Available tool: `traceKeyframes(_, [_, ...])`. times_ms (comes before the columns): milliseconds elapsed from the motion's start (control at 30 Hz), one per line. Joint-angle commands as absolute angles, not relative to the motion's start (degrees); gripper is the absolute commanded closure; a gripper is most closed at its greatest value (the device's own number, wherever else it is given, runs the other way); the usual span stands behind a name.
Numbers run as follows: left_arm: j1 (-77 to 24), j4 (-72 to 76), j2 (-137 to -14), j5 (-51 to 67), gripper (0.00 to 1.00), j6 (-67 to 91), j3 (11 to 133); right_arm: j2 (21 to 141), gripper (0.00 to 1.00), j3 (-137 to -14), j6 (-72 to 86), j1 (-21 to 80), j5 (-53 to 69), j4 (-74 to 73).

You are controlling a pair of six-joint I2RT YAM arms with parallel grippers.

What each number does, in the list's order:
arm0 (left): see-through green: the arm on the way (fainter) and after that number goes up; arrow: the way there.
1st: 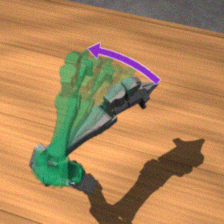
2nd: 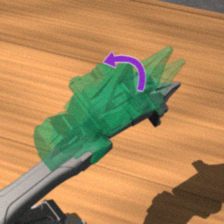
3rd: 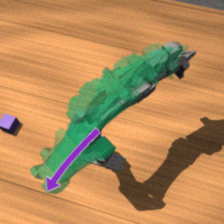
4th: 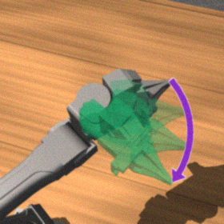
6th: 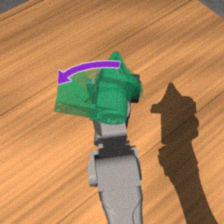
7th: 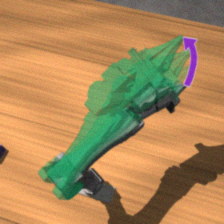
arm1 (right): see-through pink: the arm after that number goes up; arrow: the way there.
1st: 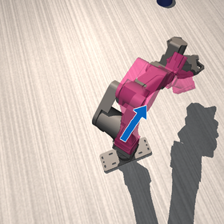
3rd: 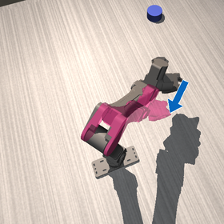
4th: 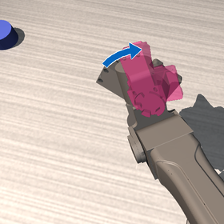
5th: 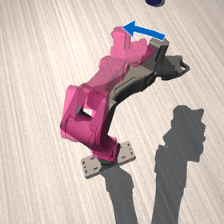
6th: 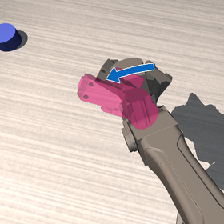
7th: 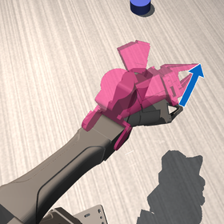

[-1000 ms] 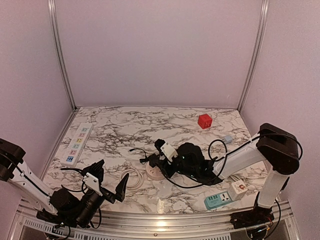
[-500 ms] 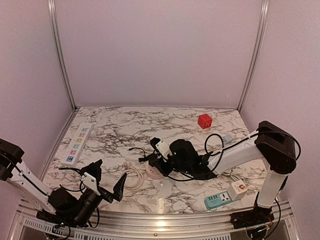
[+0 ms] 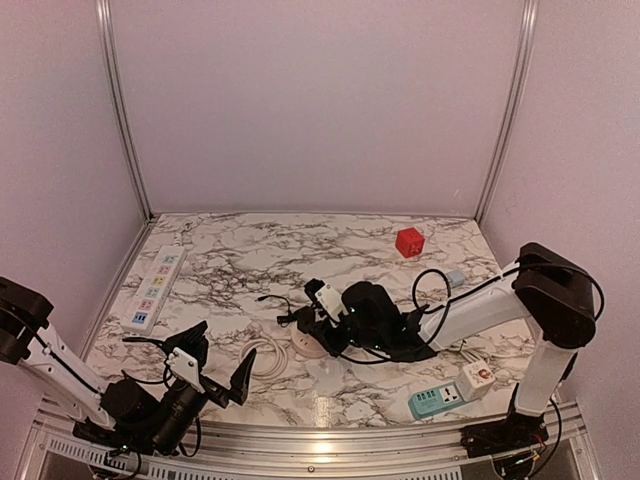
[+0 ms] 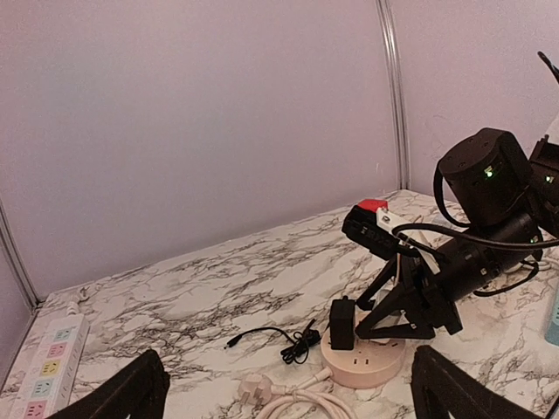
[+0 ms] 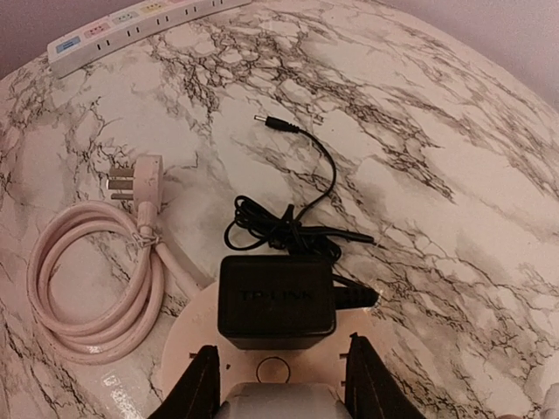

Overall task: Insert the plug
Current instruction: Insert the plug into the socket slot.

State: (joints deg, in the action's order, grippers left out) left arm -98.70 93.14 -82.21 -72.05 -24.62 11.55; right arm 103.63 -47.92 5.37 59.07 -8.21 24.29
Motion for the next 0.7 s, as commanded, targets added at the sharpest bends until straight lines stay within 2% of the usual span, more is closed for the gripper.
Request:
traceKeyframes(0, [-98.3, 101.7, -82.4, -72.6, 0.01, -24.9, 12.7, 101.1, 1.0, -46.6, 5.7, 59.3, -9.8, 21.8])
traceKeyframes(267, [-98.3, 101.6, -79.7, -72.2, 0.01, -24.2, 10.9, 97.7, 1.0, -45.1, 5.7, 59.3, -9.1, 22.1])
traceKeyframes(667, [-98.3, 101.6, -81.6, -72.2, 0.01, -24.1, 12.0, 104.5, 1.0, -49.1, 5.6, 59.7, -7.5, 20.1])
